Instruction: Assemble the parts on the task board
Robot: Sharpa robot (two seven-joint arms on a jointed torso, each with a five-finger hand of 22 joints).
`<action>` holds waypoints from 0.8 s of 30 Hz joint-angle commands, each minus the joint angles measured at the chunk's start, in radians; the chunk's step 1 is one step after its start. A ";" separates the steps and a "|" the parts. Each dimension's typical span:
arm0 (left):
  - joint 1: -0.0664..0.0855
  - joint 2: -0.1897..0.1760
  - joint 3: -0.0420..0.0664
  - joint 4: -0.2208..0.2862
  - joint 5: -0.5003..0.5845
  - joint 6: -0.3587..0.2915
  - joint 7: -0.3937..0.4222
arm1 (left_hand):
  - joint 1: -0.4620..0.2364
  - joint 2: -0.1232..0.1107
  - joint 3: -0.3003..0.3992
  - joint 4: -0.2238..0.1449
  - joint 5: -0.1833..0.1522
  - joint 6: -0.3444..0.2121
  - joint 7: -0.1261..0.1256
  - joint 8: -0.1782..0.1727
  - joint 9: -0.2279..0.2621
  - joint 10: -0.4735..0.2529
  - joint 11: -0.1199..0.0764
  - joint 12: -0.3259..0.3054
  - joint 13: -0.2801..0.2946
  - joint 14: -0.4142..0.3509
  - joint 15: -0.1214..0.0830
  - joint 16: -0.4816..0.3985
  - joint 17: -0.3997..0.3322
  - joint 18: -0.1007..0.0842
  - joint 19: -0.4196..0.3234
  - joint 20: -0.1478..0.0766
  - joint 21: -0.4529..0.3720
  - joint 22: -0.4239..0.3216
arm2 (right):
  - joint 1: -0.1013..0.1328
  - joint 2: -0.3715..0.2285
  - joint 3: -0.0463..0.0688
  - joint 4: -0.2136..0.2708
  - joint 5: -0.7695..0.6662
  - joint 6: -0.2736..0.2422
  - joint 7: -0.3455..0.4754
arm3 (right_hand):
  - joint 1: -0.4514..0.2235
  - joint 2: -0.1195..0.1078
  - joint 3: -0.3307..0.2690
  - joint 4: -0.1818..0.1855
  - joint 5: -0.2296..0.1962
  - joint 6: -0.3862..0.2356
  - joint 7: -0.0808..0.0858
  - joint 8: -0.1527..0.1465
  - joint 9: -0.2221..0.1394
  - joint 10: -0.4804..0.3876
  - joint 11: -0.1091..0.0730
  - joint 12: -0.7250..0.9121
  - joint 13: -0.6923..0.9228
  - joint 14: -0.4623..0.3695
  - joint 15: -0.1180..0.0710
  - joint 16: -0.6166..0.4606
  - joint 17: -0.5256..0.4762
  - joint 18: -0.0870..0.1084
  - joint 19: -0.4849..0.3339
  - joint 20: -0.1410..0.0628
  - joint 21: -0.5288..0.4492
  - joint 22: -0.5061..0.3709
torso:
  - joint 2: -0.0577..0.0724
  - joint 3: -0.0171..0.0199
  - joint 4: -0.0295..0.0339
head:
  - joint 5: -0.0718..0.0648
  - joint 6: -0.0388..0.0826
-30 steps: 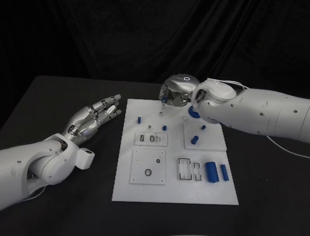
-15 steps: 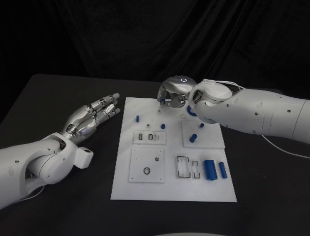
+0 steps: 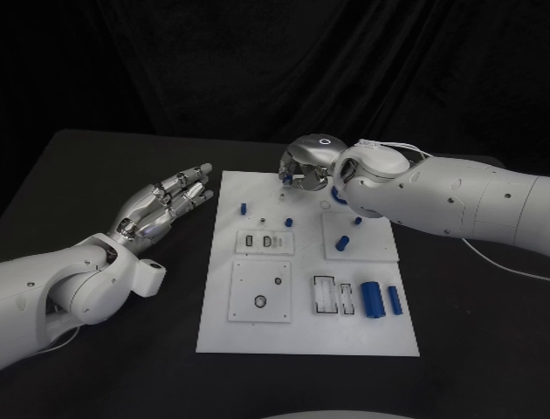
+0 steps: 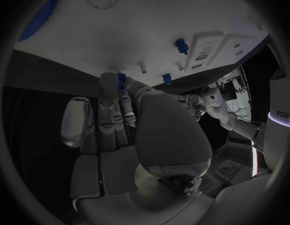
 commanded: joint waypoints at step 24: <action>0.002 0.005 0.001 -0.010 0.000 0.019 0.074 | 0.013 0.000 0.012 -0.005 0.011 0.003 0.002 0.005 0.000 -0.004 -0.002 -0.003 0.000 -0.007 -0.002 -0.004 -0.001 0.020 -0.003 0.002 0.000 0.000 | -0.018 0.004 -0.001 -0.027 0.010 -0.021 -0.008 | -0.055 -0.034 -0.074 0.039 -0.055 -0.244 -0.039 -0.120 -0.043 -0.232 0.038 -0.102 -0.013 -0.064 0.018 -0.034 -0.015 0.011 -0.068 0.021 -0.088 -0.084 | 0.001 -0.0014 0.0004 | 0.004 0.000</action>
